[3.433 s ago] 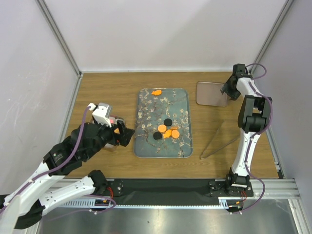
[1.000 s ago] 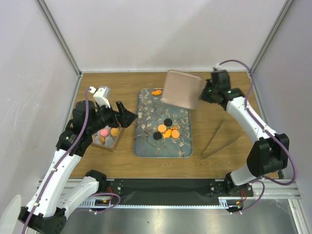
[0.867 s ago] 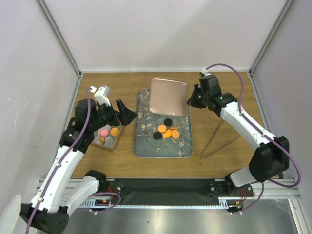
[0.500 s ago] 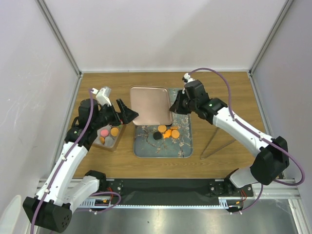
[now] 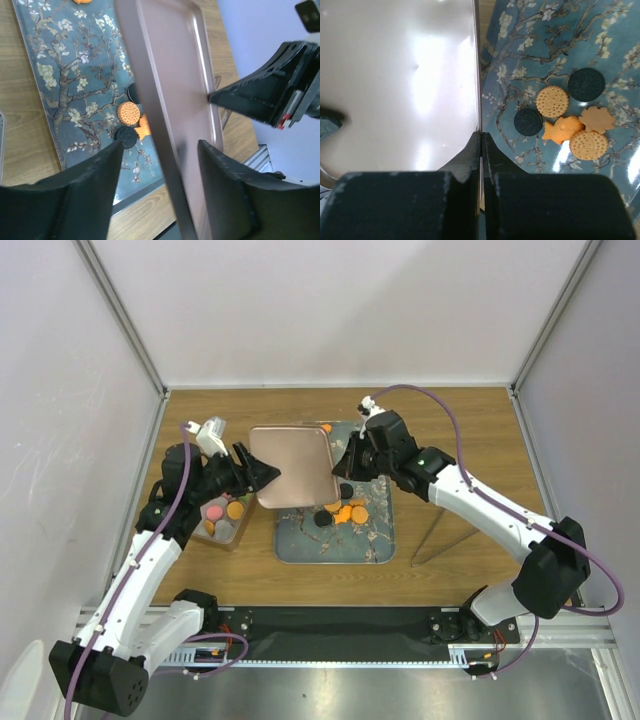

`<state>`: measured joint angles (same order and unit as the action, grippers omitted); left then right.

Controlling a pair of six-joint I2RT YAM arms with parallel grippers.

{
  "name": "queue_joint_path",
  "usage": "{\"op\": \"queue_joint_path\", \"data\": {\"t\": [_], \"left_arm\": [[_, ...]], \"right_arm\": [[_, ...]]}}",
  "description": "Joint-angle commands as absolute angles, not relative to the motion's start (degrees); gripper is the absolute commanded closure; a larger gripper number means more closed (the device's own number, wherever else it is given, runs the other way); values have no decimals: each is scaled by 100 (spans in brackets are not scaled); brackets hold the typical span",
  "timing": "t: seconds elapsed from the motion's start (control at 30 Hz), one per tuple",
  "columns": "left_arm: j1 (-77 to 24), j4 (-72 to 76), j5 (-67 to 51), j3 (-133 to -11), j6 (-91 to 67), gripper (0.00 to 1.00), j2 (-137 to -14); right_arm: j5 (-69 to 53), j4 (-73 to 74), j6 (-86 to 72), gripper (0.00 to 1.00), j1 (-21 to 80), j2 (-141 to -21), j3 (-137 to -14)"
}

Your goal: Pack the cookies

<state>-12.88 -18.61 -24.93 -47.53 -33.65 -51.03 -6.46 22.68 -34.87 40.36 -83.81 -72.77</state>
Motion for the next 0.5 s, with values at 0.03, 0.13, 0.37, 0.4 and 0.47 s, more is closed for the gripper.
{"op": "queue_joint_path", "data": {"t": [0.03,0.13,0.37,0.4,0.47], "left_arm": [[-1230,-1600,-2663,-4746,-3507,45,-5080],[-1230,-1626,-2698,-4746,-3533,58,-5106],[-1222,-1784,-2742,-4781,-3551,87,-5089],[-1222,-1854,-2699,-4790,-3559,97,-5106],[-1222,-1986,-2602,-4860,-3603,100,-5106]], "right_arm": [[-528,1855,-3445,100,4192,-8306,-7181],[-396,1828,-3410,100,4245,-8297,-7172],[-229,1811,-3103,98,4306,-8314,-7198],[-150,1845,-3033,88,4341,-8297,-7207],[297,1933,-2805,73,4394,-8244,-7268]]}}
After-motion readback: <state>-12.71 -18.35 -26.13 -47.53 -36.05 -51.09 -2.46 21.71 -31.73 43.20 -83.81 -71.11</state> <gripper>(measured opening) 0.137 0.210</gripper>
